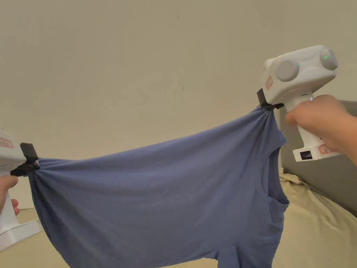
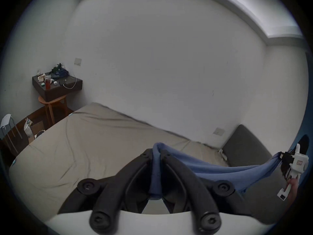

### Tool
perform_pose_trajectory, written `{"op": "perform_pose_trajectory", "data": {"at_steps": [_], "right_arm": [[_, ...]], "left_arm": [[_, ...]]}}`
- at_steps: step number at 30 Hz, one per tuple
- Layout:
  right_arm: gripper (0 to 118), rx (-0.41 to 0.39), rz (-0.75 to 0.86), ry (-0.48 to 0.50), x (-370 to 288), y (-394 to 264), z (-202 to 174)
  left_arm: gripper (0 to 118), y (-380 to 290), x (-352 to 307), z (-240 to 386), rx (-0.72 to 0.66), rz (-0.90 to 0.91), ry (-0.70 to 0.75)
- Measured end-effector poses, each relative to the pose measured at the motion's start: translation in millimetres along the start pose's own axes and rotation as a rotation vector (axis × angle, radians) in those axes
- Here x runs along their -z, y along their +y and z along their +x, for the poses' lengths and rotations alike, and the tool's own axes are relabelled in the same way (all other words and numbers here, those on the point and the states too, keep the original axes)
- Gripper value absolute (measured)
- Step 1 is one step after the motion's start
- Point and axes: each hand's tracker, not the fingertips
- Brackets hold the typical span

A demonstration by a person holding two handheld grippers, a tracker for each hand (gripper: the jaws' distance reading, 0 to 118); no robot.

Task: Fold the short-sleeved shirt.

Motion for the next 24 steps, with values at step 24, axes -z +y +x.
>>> {"op": "perform_pose_trajectory", "data": {"at_steps": [24], "right_arm": [[5, 0.063, -0.223, 0.129, 72, -303, -7]], "left_arm": [[7, -256, 76, -78, -0.012, -0.413, -0.015]]}}
